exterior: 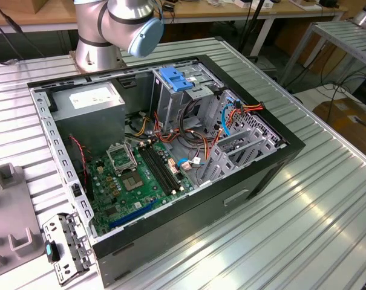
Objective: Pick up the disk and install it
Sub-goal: 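Pick up the disk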
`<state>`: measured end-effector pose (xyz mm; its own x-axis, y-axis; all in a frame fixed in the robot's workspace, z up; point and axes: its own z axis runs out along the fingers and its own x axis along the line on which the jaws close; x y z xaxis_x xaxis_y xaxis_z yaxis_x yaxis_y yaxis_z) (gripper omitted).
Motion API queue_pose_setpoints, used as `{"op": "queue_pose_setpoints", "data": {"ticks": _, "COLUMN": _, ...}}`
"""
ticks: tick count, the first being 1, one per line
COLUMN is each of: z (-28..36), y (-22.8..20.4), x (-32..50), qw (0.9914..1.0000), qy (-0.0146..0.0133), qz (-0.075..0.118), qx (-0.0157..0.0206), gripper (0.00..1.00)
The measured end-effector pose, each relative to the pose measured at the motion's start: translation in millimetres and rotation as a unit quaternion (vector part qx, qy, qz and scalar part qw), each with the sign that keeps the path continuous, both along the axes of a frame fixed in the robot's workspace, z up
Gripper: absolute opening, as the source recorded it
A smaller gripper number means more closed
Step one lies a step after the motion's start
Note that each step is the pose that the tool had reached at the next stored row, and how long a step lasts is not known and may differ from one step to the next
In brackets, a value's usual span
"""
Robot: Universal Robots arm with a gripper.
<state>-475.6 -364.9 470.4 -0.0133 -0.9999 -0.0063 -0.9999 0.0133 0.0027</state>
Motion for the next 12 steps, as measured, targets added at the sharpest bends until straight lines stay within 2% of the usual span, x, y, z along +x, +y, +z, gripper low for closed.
{"op": "queue_pose_setpoints", "data": {"ticks": 12, "z": 23.2, "y": 0.0, "x": 0.1, "qw": 1.0, "qy": 0.0007, "qz": 0.0, "qx": -0.0001, "gripper": 0.37}}
